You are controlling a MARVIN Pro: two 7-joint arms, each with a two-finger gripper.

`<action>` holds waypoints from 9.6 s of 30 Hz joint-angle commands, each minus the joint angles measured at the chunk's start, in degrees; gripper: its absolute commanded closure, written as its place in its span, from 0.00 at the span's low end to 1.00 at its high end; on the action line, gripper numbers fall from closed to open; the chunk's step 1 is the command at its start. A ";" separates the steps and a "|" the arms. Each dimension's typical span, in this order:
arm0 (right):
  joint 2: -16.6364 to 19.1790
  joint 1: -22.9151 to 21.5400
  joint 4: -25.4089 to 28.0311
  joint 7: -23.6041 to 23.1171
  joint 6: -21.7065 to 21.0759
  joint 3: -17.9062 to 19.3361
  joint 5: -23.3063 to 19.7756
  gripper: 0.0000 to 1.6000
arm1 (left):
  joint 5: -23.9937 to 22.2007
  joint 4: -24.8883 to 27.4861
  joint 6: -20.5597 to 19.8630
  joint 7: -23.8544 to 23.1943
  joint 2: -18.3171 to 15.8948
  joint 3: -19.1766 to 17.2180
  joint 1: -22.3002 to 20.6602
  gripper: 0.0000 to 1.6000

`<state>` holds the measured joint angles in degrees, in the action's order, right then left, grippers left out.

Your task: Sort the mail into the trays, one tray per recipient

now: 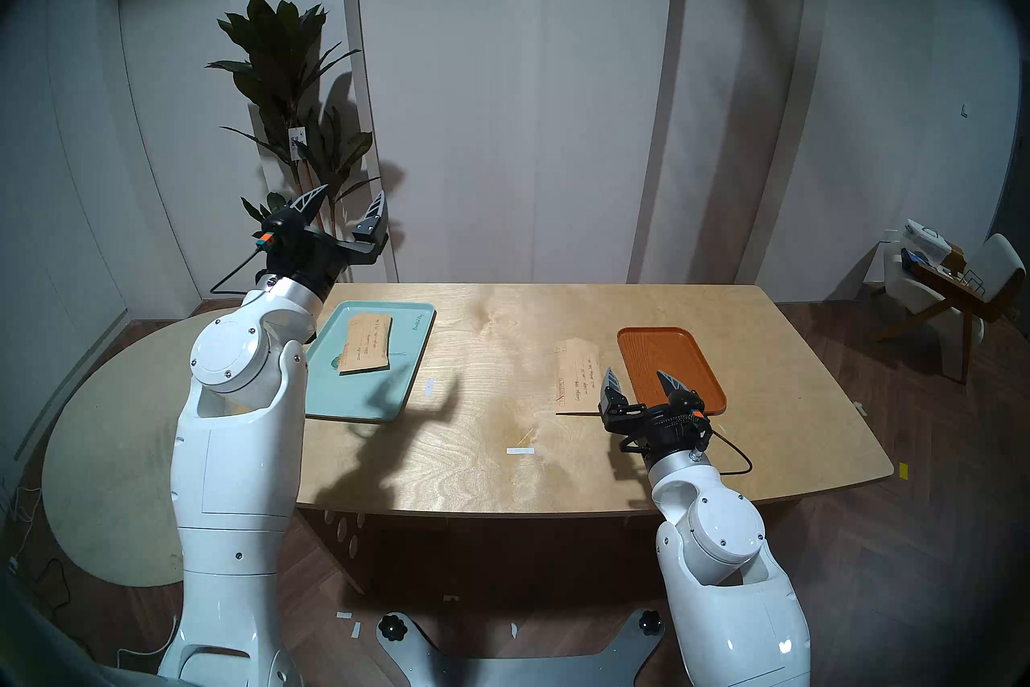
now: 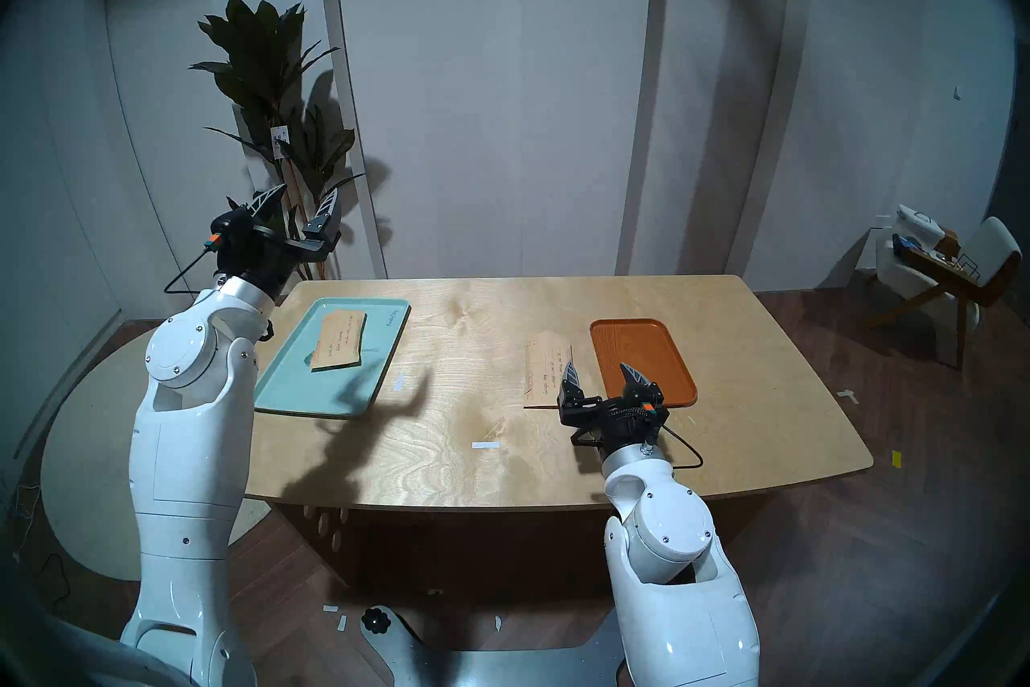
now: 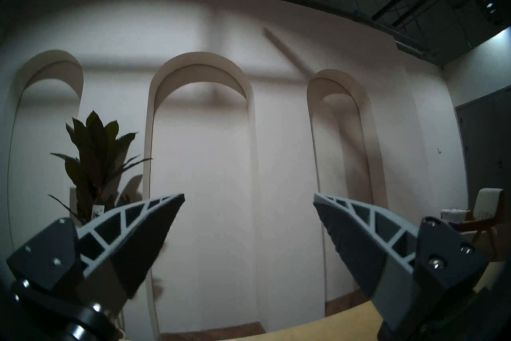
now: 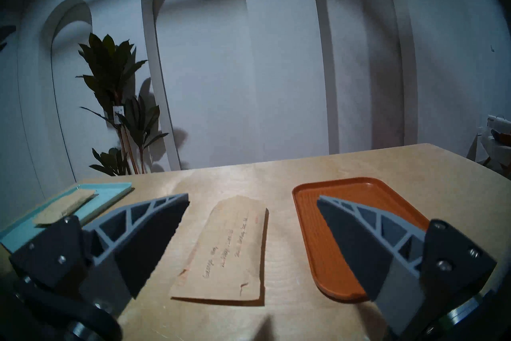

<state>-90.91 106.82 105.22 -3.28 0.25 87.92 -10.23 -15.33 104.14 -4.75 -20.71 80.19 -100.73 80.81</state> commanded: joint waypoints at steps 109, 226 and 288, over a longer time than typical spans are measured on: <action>-1.17 -15.86 -10.46 32.94 -27.87 3.80 -69.72 0.00 | -9.68 10.29 -30.24 1.92 -3.40 -2.65 -1.24 0.00; 11.87 -26.57 -11.88 32.87 -30.86 8.78 -67.41 1.00 | -11.59 10.33 -29.61 3.60 -4.89 -1.83 -0.89 0.00; 32.03 -11.44 12.93 31.88 -37.40 10.37 -37.32 0.00 | -12.70 10.26 -29.46 4.30 -5.72 -1.47 -0.76 0.00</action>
<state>-65.31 92.99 114.88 30.93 -35.56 97.58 -55.07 -28.19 113.36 -34.76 -16.49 74.52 -102.25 80.77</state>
